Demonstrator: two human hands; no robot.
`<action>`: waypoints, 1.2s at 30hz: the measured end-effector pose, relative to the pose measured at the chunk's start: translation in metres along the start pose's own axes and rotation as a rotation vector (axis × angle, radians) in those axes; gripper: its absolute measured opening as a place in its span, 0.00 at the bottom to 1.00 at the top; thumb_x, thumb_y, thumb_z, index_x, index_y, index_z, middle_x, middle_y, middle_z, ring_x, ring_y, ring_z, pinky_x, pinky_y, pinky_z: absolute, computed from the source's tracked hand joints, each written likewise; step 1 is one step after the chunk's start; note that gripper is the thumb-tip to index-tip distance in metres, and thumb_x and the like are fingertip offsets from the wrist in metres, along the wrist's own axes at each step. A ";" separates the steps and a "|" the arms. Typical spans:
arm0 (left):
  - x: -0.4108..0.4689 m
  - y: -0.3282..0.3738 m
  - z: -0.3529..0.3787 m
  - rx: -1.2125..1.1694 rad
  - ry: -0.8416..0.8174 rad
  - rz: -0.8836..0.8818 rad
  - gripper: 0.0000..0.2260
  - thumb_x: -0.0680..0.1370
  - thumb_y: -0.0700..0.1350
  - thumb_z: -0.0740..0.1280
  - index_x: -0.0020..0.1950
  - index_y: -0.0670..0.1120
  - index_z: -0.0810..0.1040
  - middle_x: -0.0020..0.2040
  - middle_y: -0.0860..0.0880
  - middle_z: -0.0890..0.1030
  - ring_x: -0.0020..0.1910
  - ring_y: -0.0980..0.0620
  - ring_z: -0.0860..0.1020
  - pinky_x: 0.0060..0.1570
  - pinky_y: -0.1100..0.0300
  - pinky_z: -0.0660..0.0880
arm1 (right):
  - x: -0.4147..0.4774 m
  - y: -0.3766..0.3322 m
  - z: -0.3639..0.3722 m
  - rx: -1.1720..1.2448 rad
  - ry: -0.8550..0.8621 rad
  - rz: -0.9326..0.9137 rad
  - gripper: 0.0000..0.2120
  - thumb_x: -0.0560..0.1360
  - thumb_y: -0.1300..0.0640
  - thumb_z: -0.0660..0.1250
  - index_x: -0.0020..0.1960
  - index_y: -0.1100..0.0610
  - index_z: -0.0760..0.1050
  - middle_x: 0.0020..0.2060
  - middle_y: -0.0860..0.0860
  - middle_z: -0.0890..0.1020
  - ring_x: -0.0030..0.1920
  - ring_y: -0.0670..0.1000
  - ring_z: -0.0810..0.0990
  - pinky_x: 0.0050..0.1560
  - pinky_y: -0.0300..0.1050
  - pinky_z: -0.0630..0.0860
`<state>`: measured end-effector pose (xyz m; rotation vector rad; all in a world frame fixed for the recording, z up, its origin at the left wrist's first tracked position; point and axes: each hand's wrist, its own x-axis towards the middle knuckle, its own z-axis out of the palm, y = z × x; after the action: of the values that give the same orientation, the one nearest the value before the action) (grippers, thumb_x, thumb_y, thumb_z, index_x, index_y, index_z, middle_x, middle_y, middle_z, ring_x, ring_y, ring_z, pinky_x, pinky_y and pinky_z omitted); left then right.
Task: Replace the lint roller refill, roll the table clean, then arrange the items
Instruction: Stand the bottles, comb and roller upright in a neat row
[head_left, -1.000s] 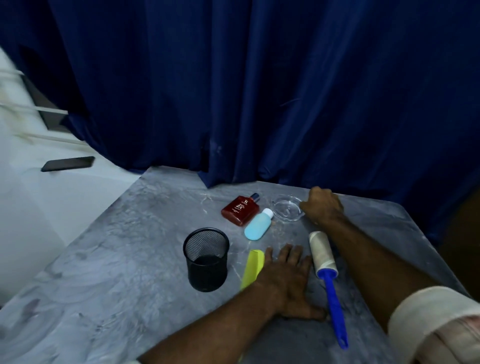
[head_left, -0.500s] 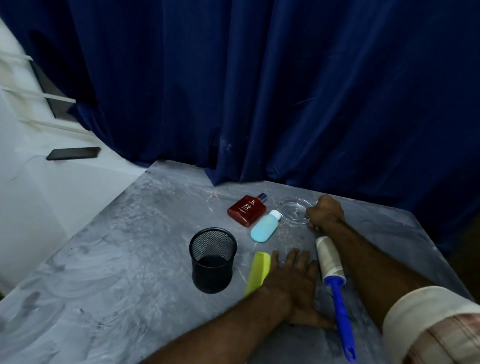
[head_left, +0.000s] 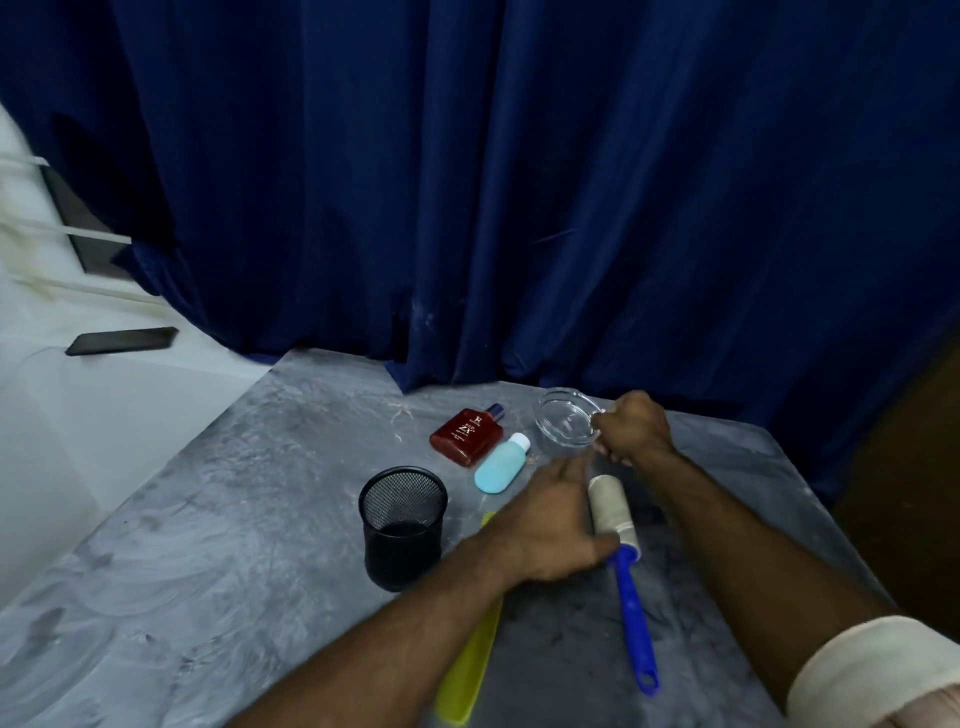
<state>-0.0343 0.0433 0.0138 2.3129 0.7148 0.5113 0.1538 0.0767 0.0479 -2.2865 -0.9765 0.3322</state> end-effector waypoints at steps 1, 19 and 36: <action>-0.001 0.004 -0.009 -0.049 0.118 0.011 0.37 0.75 0.55 0.72 0.81 0.48 0.66 0.78 0.46 0.73 0.76 0.47 0.71 0.77 0.56 0.67 | -0.002 -0.004 -0.005 0.016 0.000 -0.013 0.09 0.68 0.55 0.69 0.41 0.62 0.82 0.38 0.60 0.87 0.45 0.62 0.86 0.50 0.57 0.84; -0.031 -0.079 -0.194 -0.600 0.659 -0.287 0.07 0.81 0.45 0.76 0.56 0.44 0.86 0.42 0.48 0.88 0.33 0.52 0.84 0.33 0.55 0.83 | -0.068 -0.161 0.012 0.158 -0.163 -0.396 0.06 0.71 0.58 0.69 0.36 0.58 0.79 0.27 0.52 0.85 0.25 0.49 0.82 0.27 0.40 0.76; -0.094 -0.197 -0.198 -0.381 0.592 -0.679 0.08 0.78 0.34 0.75 0.40 0.44 0.87 0.42 0.45 0.88 0.42 0.39 0.89 0.45 0.42 0.88 | -0.087 -0.192 0.147 -0.179 -0.797 -0.199 0.14 0.80 0.62 0.67 0.61 0.67 0.71 0.37 0.60 0.88 0.28 0.51 0.82 0.29 0.41 0.76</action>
<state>-0.2811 0.2050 0.0035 1.4309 1.4584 0.9120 -0.0805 0.1825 0.0540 -2.1960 -1.6562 1.1615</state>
